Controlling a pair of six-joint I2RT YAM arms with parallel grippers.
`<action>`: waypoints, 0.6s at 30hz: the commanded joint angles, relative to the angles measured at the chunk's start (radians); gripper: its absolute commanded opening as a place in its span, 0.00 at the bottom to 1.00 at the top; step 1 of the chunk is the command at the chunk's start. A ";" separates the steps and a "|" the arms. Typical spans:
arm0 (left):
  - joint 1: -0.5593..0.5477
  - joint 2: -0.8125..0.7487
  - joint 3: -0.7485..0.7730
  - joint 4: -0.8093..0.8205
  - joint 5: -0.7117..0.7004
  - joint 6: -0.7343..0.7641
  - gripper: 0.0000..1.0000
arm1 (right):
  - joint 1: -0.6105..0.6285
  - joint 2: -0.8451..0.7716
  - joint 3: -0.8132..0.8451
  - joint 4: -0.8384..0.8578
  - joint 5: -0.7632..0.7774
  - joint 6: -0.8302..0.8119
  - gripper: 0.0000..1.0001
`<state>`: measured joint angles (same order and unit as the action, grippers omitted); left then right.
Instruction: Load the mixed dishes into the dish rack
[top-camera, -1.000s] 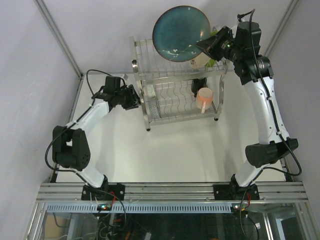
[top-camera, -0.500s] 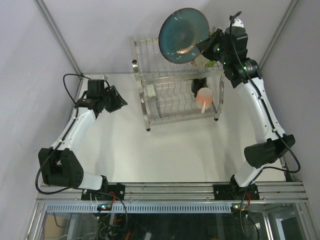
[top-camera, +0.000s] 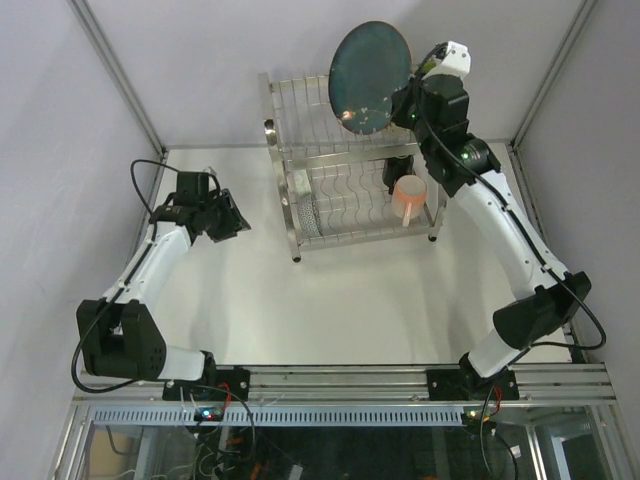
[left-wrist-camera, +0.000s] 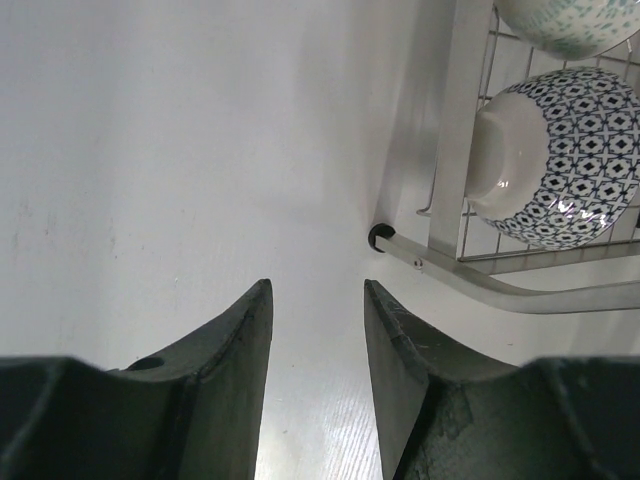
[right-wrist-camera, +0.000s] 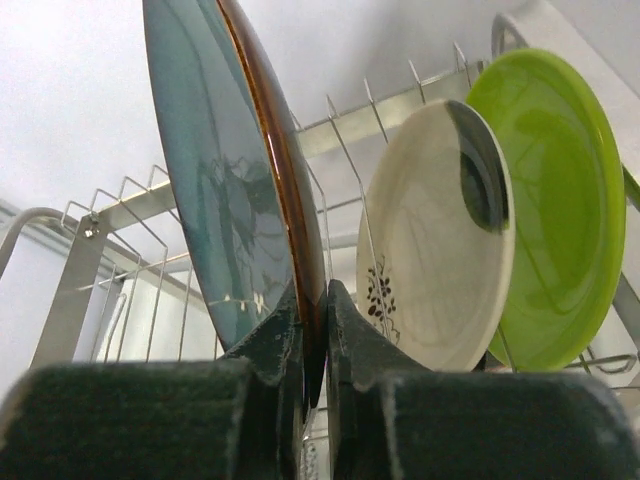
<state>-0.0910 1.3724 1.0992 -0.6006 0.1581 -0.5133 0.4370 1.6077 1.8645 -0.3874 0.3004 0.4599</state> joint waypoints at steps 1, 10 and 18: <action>0.006 -0.044 -0.019 -0.014 -0.020 0.048 0.46 | 0.070 -0.133 0.002 0.432 0.165 -0.149 0.00; 0.006 -0.047 -0.055 -0.016 -0.019 0.056 0.46 | 0.117 -0.157 -0.028 0.571 0.261 -0.315 0.00; 0.006 -0.057 -0.082 -0.020 -0.020 0.054 0.46 | 0.179 -0.122 0.014 0.613 0.394 -0.519 0.00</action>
<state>-0.0902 1.3594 1.0412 -0.6289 0.1482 -0.4774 0.5800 1.5467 1.7935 -0.0391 0.6029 0.0593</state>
